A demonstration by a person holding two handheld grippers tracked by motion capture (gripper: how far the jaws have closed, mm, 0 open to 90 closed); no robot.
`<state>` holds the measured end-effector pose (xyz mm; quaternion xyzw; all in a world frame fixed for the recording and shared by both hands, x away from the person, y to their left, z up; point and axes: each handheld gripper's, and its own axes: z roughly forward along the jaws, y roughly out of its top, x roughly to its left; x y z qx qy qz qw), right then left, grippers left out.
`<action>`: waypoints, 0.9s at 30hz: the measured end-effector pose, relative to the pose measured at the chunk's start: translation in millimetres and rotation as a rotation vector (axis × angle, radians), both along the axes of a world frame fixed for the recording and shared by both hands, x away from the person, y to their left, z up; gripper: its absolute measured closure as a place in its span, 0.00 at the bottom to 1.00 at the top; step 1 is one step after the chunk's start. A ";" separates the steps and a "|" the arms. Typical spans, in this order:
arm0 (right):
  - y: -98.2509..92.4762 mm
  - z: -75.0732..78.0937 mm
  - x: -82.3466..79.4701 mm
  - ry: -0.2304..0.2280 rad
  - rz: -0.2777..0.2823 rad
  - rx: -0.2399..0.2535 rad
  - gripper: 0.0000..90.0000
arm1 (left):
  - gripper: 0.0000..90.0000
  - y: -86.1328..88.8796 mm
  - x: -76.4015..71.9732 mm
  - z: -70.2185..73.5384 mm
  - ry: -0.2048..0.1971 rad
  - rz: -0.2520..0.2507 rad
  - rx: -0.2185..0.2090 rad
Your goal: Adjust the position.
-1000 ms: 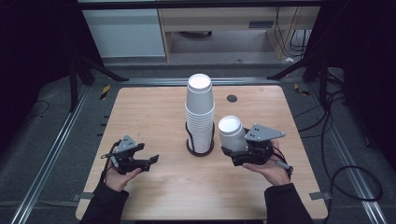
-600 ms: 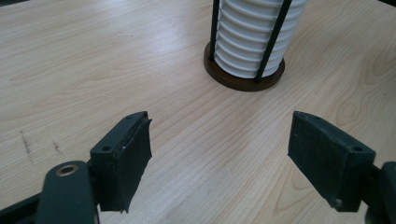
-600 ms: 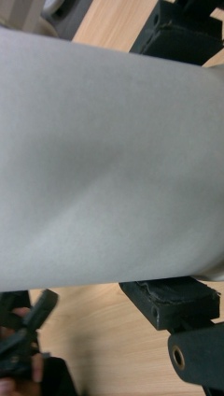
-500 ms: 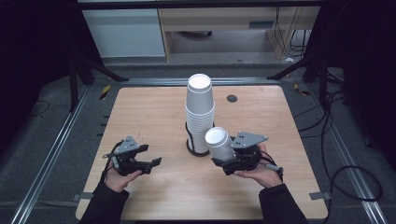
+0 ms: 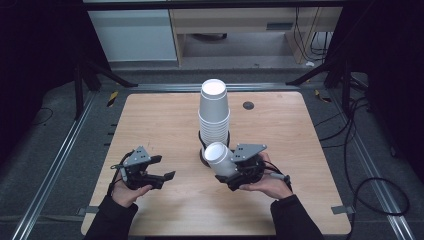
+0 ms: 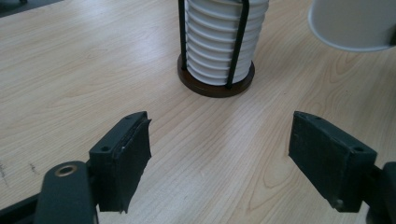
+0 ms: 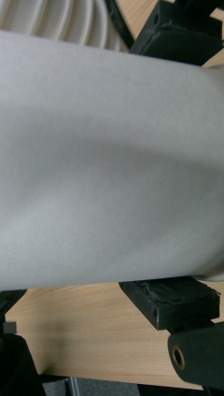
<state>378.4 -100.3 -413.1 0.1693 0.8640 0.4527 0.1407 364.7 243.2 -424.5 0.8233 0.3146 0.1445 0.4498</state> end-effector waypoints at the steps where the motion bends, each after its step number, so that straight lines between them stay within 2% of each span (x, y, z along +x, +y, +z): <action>1: 2.5 -0.3 0.9 0.001 0.007 -0.007 0.14 | 0.23 -0.7 -0.6 0.8 0.000 -0.007 0.000; 11: 24.6 -4.5 6.1 0.017 0.076 -0.064 0.14 | 0.22 -5.6 -6.2 7.7 -0.008 -0.078 -0.015; 17: 35.4 -9.3 8.9 0.023 0.113 -0.087 0.14 | 0.21 -11.0 -8.9 9.2 -0.005 -0.122 -0.009; 27: 56.2 -18.9 12.2 0.016 0.184 -0.148 0.14 | 0.18 -17.6 -10.4 8.8 0.002 -0.154 0.000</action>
